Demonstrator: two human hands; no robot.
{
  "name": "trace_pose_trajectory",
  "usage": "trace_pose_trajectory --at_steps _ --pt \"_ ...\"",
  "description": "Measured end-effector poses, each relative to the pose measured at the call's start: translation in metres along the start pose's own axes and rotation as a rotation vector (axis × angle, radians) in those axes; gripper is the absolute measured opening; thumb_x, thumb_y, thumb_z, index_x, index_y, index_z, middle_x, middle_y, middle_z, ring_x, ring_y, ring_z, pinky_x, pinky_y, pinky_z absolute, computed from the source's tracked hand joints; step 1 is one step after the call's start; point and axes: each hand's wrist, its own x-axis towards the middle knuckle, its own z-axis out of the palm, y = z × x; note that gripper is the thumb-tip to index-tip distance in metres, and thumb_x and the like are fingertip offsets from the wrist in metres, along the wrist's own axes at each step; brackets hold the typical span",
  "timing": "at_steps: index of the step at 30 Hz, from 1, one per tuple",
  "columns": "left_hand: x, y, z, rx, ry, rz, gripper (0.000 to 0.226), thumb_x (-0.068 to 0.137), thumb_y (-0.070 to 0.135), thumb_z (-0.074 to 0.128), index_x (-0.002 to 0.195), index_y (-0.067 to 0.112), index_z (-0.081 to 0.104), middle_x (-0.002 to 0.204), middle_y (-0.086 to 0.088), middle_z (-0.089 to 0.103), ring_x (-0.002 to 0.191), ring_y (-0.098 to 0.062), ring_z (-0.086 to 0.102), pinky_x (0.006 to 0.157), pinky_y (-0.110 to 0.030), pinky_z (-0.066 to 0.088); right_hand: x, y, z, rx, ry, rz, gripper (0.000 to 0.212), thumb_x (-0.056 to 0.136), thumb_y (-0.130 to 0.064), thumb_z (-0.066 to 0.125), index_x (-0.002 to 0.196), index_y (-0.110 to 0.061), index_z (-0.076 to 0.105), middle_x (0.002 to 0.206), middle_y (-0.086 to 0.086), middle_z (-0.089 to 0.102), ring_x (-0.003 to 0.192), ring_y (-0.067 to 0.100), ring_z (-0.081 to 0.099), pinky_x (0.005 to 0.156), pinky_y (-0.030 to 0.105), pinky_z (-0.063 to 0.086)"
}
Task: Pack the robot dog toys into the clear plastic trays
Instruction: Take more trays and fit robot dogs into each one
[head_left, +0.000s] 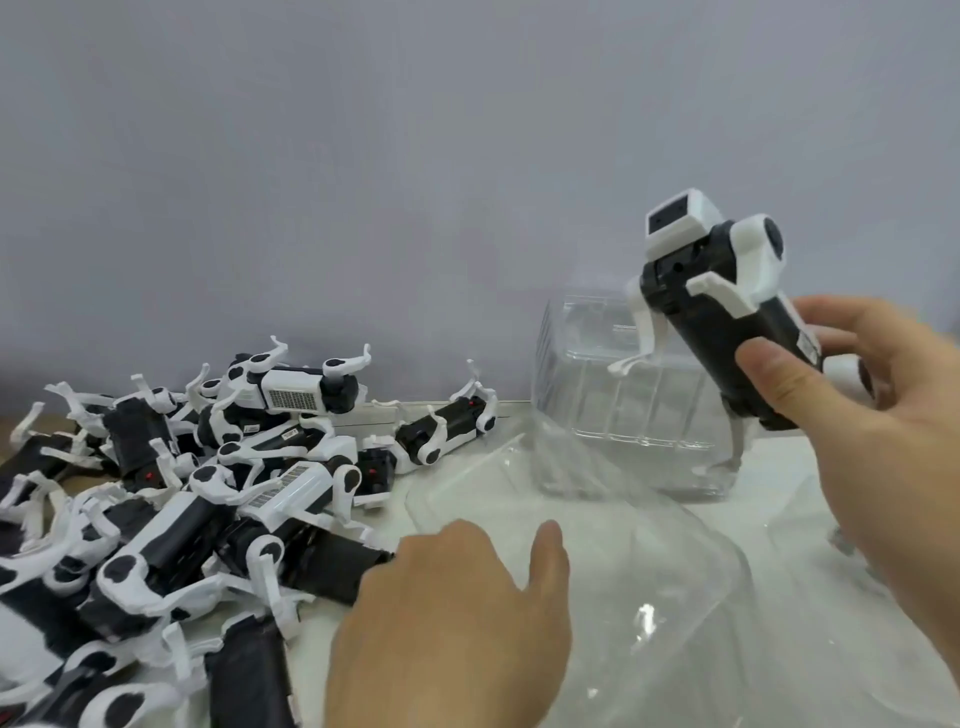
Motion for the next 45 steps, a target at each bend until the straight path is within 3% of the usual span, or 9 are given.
trace_pose_trajectory --at_steps 8,13,15,18,23,31,39,42,45 --pt "-0.005 0.031 0.028 -0.086 -0.208 0.088 0.051 0.097 0.064 0.011 0.104 0.028 0.047 0.091 0.006 0.038 0.094 -0.017 0.036 0.083 -0.032 0.034 0.001 0.0 -0.008 -0.036 -0.056 -0.013 0.021 0.071 -0.057 0.064 0.092 -0.054 0.064 0.085 -0.026 0.07 0.07 0.001 0.067 0.065 0.029 0.043" --pt "0.011 0.014 0.027 -0.287 0.29 0.306 0.025 0.093 0.054 0.036 0.092 0.03 0.042 0.076 0.007 0.046 0.082 -0.01 0.047 0.071 -0.029 0.038 0.001 0.011 -0.002 -0.098 -0.16 0.044 0.015 0.078 -0.04 0.072 0.089 -0.047 0.065 0.085 -0.029 0.068 0.073 -0.006 0.063 0.064 0.02 0.04" --pt "0.026 0.002 0.033 -0.476 0.407 0.4 0.009 0.091 0.043 0.048 0.091 0.036 0.043 0.086 0.014 0.051 0.087 -0.004 0.048 0.07 -0.017 0.038 0.0 0.016 0.0 -0.141 -0.226 0.064 0.013 0.076 -0.039 0.071 0.087 -0.045 0.066 0.085 -0.029 0.067 0.076 -0.009 0.061 0.06 0.009 0.038" --pt "0.048 -0.017 0.051 -0.556 0.316 0.478 0.033 0.092 0.031 0.056 0.121 0.042 0.045 0.112 0.034 0.043 0.111 0.008 0.039 0.086 0.0 0.03 -0.002 0.023 0.005 -0.201 -0.298 0.095 0.014 0.076 -0.04 0.071 0.088 -0.045 0.065 0.084 -0.022 0.068 0.08 -0.011 0.058 0.057 0.005 0.037" --pt "0.062 -0.026 0.068 -0.897 -0.05 0.404 0.049 0.096 0.017 0.058 0.129 0.05 0.045 0.127 0.033 0.05 0.13 0.007 0.043 0.101 -0.017 0.032 -0.007 0.032 0.014 -0.237 -0.401 0.133 0.014 0.079 -0.039 0.073 0.09 -0.046 0.066 0.083 -0.022 0.068 0.076 -0.009 0.059 0.053 0.008 0.037" --pt "0.06 -0.017 0.068 -1.064 0.06 0.219 0.056 0.099 0.01 0.051 0.141 0.046 0.042 0.144 0.019 0.043 0.137 -0.004 0.037 0.111 -0.028 0.031 -0.022 0.046 0.042 -0.143 -0.397 0.106 0.015 0.078 -0.031 0.075 0.085 -0.041 0.067 0.083 -0.021 0.066 0.08 -0.004 0.059 0.062 0.002 0.039" --pt "0.066 -0.024 0.067 -1.138 -0.099 0.155 0.061 0.091 0.008 0.053 0.135 0.049 0.045 0.126 0.014 0.044 0.123 -0.012 0.046 0.094 -0.029 0.034 -0.027 0.061 0.047 -0.289 -0.401 0.016 0.018 0.078 -0.033 0.073 0.092 -0.042 0.066 0.082 -0.018 0.063 0.085 -0.003 0.053 0.066 0.003 0.035" --pt "0.067 -0.023 0.071 -1.185 -0.09 0.169 0.055 0.088 0.006 0.052 0.126 0.046 0.05 0.121 0.023 0.045 0.115 0.002 0.044 0.081 -0.017 0.03 -0.025 0.063 0.045 -0.356 -0.431 -0.013 0.029 0.079 -0.03 0.073 0.107 -0.036 0.071 0.095 -0.022 0.061 0.098 -0.011 0.048 0.073 -0.003 0.03" --pt "0.068 -0.023 0.073 -1.232 -0.086 0.187 0.058 0.084 0.005 0.05 0.126 0.045 0.052 0.118 0.033 0.05 0.107 0.015 0.044 0.08 -0.015 0.033 -0.024 0.061 0.043 -0.379 -0.47 -0.03 0.024 0.079 -0.024 0.076 0.1 -0.035 0.073 0.097 -0.023 0.064 0.101 -0.013 0.047 0.076 -0.003 0.032"
